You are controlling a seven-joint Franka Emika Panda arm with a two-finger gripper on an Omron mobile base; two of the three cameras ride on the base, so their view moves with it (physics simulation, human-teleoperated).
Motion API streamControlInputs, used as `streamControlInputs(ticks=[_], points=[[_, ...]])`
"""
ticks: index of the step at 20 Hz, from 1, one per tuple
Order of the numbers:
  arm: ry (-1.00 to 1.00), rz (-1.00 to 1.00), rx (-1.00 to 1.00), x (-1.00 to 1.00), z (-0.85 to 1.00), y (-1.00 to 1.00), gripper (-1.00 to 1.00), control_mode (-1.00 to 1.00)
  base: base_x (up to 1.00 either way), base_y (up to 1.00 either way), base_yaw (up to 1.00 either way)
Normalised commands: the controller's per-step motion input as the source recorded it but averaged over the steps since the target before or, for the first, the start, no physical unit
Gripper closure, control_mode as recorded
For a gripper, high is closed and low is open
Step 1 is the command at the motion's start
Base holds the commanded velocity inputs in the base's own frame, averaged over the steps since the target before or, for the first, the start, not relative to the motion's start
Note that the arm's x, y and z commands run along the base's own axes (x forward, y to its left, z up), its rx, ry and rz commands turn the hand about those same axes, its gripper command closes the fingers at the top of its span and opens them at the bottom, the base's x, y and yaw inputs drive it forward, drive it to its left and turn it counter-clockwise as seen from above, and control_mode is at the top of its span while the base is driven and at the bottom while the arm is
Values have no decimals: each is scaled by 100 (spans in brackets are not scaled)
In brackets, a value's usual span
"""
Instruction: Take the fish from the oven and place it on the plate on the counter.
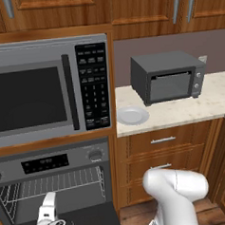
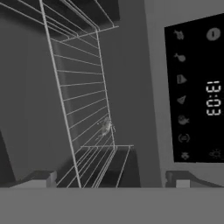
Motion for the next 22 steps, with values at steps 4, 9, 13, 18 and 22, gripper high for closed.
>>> streamControlInputs(ticks=[4,9,13,18,22], points=[[-12,0,0,25,-34,-2,-100,-100,0,0,0],[-8,0,0,55,-21,0,-100,-100,0,0,0],[-4,0,0,62,-24,-4,-100,-100,0,0,0],[-3,0,0,32,-35,-9,-100,-100,0,0,0],[0,0,0,35,-33,-4,-100,-100,0,0,0]])
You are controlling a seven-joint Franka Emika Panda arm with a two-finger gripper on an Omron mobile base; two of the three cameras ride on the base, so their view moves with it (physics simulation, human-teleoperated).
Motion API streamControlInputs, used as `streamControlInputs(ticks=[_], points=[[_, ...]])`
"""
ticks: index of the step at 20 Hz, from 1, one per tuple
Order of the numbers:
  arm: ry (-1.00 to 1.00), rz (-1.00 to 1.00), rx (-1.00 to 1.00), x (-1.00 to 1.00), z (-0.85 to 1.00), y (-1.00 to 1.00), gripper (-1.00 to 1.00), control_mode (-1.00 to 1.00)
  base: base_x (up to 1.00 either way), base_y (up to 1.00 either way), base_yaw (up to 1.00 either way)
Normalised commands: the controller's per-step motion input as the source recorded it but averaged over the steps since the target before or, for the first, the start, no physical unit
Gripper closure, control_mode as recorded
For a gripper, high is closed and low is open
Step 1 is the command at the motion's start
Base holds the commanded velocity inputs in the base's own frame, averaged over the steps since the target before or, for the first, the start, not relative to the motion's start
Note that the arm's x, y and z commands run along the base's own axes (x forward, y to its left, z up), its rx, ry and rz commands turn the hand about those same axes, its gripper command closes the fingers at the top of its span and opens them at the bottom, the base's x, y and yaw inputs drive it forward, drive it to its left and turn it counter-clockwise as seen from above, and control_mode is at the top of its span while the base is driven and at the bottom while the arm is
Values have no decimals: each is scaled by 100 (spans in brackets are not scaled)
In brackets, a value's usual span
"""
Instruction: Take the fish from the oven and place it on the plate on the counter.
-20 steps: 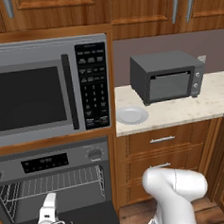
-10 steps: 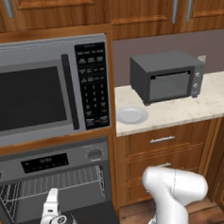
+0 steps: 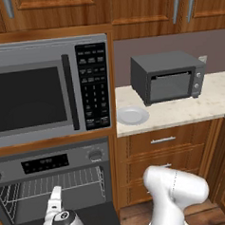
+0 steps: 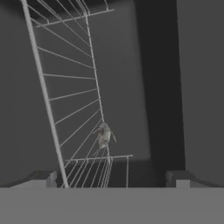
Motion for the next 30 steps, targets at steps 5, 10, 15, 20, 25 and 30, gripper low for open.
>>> streamControlInputs(ticks=[5,10,15,20,25,30], points=[[0,0,0,46,-30,0,-100,-100,0,0,0],[-2,0,0,45,-38,0,-100,-100,0,0,0],[-2,0,0,19,-43,0,-100,-100,0,0,0],[-1,0,0,5,-58,0,-100,-100,0,0,0],[-9,0,0,0,-69,0,-100,-100,0,0,0],[-12,0,0,0,-66,0,-100,-100,0,0,0]])
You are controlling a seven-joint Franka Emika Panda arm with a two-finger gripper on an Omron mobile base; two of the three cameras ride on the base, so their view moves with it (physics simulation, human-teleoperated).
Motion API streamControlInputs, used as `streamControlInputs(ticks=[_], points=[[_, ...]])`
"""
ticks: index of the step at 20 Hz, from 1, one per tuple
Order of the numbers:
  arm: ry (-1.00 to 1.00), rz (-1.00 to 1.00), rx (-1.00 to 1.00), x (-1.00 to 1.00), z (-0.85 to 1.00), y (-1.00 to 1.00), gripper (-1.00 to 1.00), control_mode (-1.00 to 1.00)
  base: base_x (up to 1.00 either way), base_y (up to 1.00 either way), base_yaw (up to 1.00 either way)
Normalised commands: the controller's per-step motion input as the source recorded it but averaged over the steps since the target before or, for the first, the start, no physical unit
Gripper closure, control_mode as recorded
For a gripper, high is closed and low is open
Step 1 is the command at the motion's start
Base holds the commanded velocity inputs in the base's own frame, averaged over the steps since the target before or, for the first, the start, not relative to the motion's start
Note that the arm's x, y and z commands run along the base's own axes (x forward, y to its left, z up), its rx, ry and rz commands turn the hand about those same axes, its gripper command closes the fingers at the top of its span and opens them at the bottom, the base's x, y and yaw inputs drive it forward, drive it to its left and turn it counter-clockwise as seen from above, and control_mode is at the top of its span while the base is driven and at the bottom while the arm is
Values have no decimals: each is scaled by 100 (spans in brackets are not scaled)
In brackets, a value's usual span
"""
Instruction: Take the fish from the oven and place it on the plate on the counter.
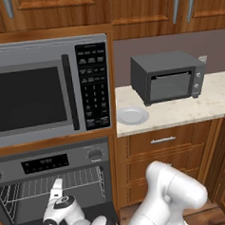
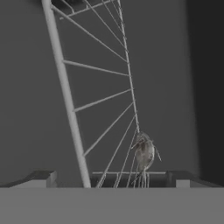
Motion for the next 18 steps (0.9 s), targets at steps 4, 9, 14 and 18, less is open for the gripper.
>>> streamControlInputs(ticks=[4,9,14,18], points=[[-12,0,0,0,-95,0,-100,-100,0,0,0],[-13,0,0,3,-100,0,-100,-100,0,0,0],[-17,0,0,22,-98,2,-100,-100,0,0,0],[-21,0,0,20,-100,0,-100,-100,0,0,0]])
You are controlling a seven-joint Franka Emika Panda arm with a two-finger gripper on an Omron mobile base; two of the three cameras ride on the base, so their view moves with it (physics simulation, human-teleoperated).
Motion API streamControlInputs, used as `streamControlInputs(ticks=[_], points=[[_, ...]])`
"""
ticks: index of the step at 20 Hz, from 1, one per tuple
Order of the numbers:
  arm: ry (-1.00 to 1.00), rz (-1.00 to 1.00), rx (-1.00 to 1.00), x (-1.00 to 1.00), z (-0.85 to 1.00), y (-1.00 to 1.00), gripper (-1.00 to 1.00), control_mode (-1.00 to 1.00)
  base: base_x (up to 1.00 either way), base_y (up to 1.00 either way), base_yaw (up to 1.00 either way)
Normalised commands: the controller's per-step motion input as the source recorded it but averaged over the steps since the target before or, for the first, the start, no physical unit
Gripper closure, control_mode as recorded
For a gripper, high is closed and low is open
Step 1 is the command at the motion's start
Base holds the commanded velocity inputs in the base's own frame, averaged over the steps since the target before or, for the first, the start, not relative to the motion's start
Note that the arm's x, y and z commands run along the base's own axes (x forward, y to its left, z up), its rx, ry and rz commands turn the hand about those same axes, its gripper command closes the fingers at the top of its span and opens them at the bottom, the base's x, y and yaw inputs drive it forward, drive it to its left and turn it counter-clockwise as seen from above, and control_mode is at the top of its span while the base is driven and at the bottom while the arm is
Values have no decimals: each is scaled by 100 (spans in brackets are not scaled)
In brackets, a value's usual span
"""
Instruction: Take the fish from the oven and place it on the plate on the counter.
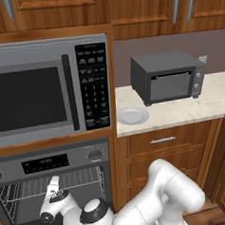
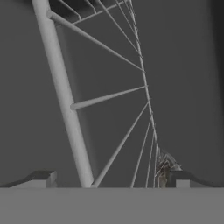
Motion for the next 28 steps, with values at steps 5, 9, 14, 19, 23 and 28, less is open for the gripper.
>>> streamControlInputs(ticks=[5,9,14,19,23,28], points=[[-25,0,0,13,-100,0,-100,-100,0,0,0],[-14,0,6,0,-61,10,100,-100,0,0,0],[-4,0,6,0,-42,7,100,-100,0,0,0],[0,0,2,0,-43,0,100,-100,0,0,0],[1,0,0,-2,-54,0,100,-100,0,0,0],[0,0,0,-23,-57,0,100,-100,0,0,0]])
